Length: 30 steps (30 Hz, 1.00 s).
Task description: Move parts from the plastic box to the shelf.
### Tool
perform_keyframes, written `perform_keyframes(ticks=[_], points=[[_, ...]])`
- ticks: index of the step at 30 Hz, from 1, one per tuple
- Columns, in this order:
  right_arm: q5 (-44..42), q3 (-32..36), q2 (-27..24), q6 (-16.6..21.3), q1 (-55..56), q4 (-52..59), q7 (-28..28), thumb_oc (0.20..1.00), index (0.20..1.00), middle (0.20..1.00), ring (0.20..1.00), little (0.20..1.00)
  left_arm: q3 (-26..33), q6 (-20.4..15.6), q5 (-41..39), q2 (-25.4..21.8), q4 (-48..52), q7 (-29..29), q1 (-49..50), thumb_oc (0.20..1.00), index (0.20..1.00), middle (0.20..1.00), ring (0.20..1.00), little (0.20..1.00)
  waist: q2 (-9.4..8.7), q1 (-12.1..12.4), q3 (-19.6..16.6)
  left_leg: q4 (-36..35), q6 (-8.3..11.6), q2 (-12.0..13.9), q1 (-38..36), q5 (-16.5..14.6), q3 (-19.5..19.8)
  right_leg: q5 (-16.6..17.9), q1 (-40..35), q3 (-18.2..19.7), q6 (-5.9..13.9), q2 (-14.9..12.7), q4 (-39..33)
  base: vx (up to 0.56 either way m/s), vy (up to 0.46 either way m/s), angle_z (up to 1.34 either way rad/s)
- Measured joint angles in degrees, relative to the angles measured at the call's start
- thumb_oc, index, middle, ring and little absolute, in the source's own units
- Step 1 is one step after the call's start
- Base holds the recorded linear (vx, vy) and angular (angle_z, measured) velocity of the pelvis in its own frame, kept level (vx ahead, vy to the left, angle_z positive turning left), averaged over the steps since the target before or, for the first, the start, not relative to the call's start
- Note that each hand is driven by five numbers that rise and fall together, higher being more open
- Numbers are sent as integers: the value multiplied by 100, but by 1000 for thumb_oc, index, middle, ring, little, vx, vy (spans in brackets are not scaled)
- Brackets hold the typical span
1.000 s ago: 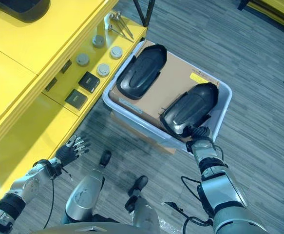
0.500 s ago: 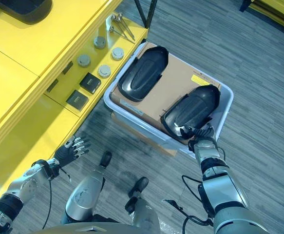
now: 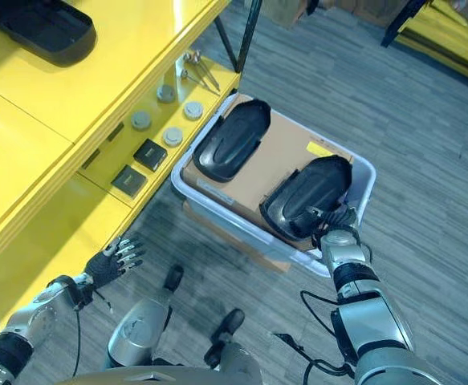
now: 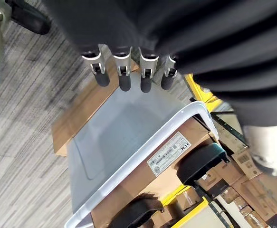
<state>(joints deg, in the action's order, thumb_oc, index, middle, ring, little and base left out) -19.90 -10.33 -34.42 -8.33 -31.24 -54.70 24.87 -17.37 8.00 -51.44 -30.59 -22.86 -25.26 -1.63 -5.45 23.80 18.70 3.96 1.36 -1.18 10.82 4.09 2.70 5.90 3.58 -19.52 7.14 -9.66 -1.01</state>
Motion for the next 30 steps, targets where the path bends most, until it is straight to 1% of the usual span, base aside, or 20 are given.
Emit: perform_keyframes(ticks=[1, 3, 6, 9, 12, 14, 16, 17, 21, 23, 26, 27, 30], points=[[-3, 126, -9, -101, 105, 185, 53, 1000, 1000, 1000, 1000, 1000, 121, 57, 25, 1, 82, 0, 138, 1000, 1000, 1000, 1000, 1000, -60, -35, -51, -1, -4, 6, -25, -27, -10, -5, -34, 5, 7, 5, -28, 134, 37, -3], [-6, 503, -18, -212, 311, 525, 123, 1000, 1000, 1000, 1000, 1000, 206, 105, 102, 1, 226, -12, 319, 1000, 1000, 1000, 1000, 1000, -82, -47, -60, -5, -24, -9, -178, -53, -36, -3, -185, 21, 7, -2, -65, 94, 39, -5], [1, 651, -14, -361, 544, 817, 187, 1000, 1000, 1000, 1000, 1000, 315, 218, 203, 26, 270, -11, 528, 1000, 1000, 1000, 1000, 1000, -165, -62, -198, -9, -30, -13, -286, -106, -97, -12, -270, 76, 24, -8, -104, 99, 52, -9], [13, 662, 14, -544, 900, 1176, 191, 1000, 1000, 1000, 1000, 1000, 376, 325, 227, 30, 379, -5, 809, 1000, 1000, 1000, 1000, 1000, -250, -99, -341, -7, -33, -16, -407, -170, -146, -22, -391, 141, 36, -16, -137, 109, 73, -10], [82, 670, 28, -677, 1100, 1276, 200, 1000, 1000, 1000, 1000, 1000, 385, 343, 230, 45, 389, -4, 884, 1000, 1000, 1000, 1000, 1000, -242, -104, -396, -8, -37, -19, -437, -170, -159, -19, -416, 152, 33, -19, -138, 80, 73, -2], [227, 703, 75, -723, 1231, 1334, 203, 1000, 1000, 1000, 1000, 1000, 392, 345, 236, 51, 389, -1, 945, 1000, 1000, 1000, 1000, 1000, -222, -115, -405, -17, -44, -21, -509, -179, -179, -21, -471, 171, 34, -26, -141, 91, 98, -4], [310, 769, 198, -807, 1444, 1329, 245, 1000, 1000, 1000, 1000, 1000, 412, 342, 258, 163, 390, 2, 1019, 1000, 1000, 1000, 1000, 1000, -181, -121, -465, -17, -72, -33, -603, -226, -190, -43, -580, 173, 64, -46, -159, 51, 69, -1], [462, 759, 308, -837, 1541, 1287, 369, 1000, 1000, 1000, 1000, 1000, 403, 343, 322, 270, 389, 0, 1039, 1000, 1000, 1000, 1000, 1000, -151, -132, -516, -13, -78, -40, -602, -227, -194, -40, -580, 174, 62, -52, -159, 43, 76, -1], [457, 714, 449, -835, 1516, 884, 594, 1000, 1000, 1000, 1000, 1000, 372, 342, 326, 367, 388, -13, 1041, 1000, 1000, 1000, 1000, 1000, -46, -116, -571, -13, -58, -37, -601, -206, -187, -40, -579, 170, 66, -51, -159, 9, 51, 1], [454, 605, 476, -757, 1454, 406, 754, 1000, 1000, 1000, 1000, 1000, 359, 318, 325, 374, 386, -74, 1008, 1000, 1000, 1000, 1000, 1000, 51, -62, -616, -19, -60, -43, -587, -180, -158, -39, -576, 142, 73, -46, -160, -31, 50, 5], [443, 601, 486, -690, 1437, 59, 886, 1000, 1000, 1000, 1000, 1000, 344, 284, 323, 370, 384, -134, 964, 1000, 1000, 1000, 1000, 1000, 129, 8, -649, -24, -57, -45, -569, -177, -133, -54, -563, 116, 94, -51, -161, -75, 39, 5], [425, 574, 486, -585, 1332, -133, 923, 1000, 1000, 1000, 1000, 1000, 325, 257, 311, 360, 377, -142, 947, 1000, 1000, 1000, 1000, 1000, 168, 39, -652, -14, -70, -51, -506, -146, -107, -54, -505, 85, 93, -43, -154, -156, 49, 9], [308, 536, 374, -480, 849, -656, 1071, 1000, 1000, 1000, 1000, 1000, 53, 213, 196, 271, 364, -173, 663, 1000, 1000, 1000, 1000, 1000, 202, 16, -635, -15, -46, -35, -174, -47, 5, -30, -211, -5, 78, -45, -93, -137, 1, 16]])
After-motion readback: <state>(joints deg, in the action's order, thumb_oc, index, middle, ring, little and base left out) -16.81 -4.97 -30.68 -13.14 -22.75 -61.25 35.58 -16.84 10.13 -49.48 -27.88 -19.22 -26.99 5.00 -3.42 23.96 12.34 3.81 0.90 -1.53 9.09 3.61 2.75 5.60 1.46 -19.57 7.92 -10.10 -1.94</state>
